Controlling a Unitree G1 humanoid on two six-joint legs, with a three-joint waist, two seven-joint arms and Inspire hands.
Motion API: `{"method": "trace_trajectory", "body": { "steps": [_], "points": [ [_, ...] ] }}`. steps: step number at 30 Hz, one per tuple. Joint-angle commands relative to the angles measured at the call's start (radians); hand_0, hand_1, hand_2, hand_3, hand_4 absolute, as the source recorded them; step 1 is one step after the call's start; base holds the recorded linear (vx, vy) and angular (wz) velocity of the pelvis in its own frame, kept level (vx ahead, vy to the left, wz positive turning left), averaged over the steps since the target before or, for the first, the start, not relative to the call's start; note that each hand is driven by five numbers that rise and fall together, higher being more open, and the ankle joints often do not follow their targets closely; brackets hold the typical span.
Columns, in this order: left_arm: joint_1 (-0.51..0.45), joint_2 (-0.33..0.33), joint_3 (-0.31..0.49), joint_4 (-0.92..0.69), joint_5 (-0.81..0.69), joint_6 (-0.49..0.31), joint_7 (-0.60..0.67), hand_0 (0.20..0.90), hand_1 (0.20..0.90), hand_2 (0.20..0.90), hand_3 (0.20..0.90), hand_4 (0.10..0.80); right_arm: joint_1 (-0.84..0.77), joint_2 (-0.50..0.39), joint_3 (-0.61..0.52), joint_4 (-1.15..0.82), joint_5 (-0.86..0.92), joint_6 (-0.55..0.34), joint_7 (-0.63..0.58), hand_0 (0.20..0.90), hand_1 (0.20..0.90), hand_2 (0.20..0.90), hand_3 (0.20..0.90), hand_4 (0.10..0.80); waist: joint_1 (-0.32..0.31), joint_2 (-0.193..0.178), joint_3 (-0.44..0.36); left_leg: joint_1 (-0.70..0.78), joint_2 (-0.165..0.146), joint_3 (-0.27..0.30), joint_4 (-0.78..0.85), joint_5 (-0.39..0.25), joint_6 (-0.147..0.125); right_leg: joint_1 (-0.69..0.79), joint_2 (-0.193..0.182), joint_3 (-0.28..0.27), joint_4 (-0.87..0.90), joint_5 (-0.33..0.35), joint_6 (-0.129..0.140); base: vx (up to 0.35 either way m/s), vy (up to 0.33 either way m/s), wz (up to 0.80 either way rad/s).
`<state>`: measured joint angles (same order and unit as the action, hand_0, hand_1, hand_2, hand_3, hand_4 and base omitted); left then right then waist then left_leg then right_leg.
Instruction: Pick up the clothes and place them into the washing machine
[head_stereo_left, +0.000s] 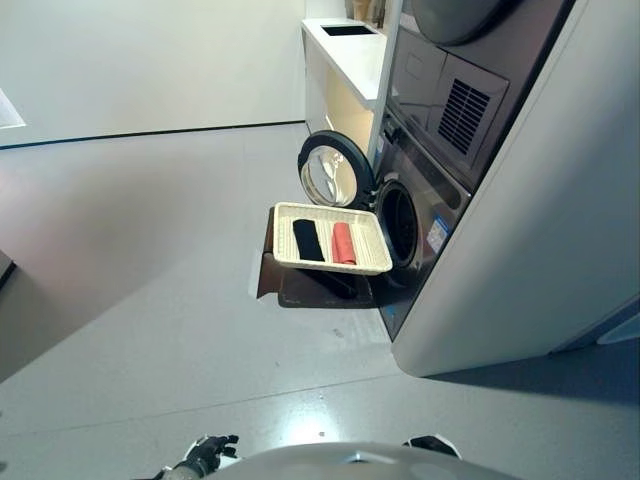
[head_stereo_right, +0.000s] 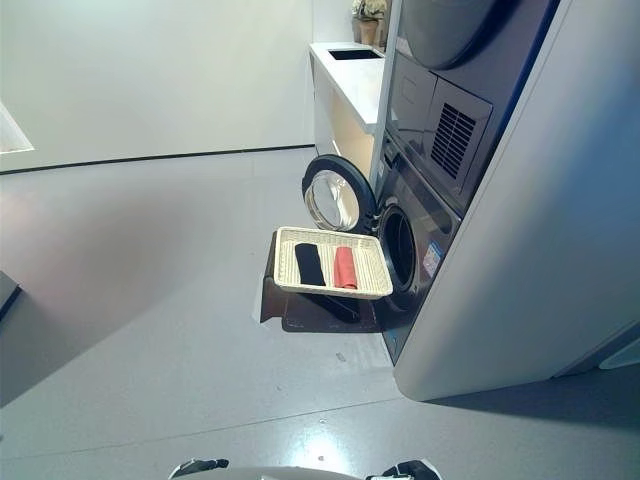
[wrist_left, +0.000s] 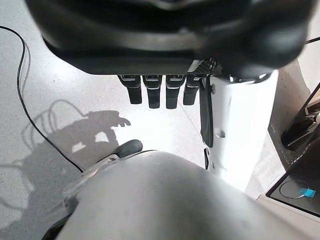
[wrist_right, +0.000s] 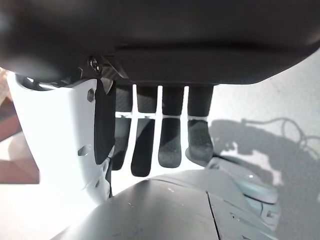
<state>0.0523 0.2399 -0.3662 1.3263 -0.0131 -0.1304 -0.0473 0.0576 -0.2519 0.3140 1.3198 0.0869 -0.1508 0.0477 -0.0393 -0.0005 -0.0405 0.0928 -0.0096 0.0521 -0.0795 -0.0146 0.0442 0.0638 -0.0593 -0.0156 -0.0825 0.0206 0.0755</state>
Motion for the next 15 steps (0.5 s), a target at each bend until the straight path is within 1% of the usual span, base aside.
{"method": "trace_trajectory", "body": {
  "steps": [1,15],
  "points": [
    [-0.083,-0.051,0.018,0.069,-0.008,-0.015,-0.020,0.900,0.900,0.900,0.900,0.800,-0.058,0.000,0.021,0.037,-0.021,-0.005,0.014,0.900,0.900,0.900,0.900,0.800,0.009,-0.015,-0.017,-0.040,-0.026,0.012,-0.008,0.003,-0.074,-0.021,0.037,-0.040,-0.005,0.022,0.022,0.000,0.000,0.00],
    [-0.086,-0.051,0.031,0.070,-0.025,-0.013,-0.002,0.900,0.900,0.900,0.900,0.800,-0.058,-0.001,0.016,0.036,-0.015,-0.002,0.011,0.900,0.900,0.900,0.900,0.800,0.012,-0.013,-0.012,-0.044,-0.030,0.002,-0.008,0.003,-0.073,-0.021,0.033,-0.049,-0.005,0.018,0.022,0.000,0.000,0.00]
  ]
}}
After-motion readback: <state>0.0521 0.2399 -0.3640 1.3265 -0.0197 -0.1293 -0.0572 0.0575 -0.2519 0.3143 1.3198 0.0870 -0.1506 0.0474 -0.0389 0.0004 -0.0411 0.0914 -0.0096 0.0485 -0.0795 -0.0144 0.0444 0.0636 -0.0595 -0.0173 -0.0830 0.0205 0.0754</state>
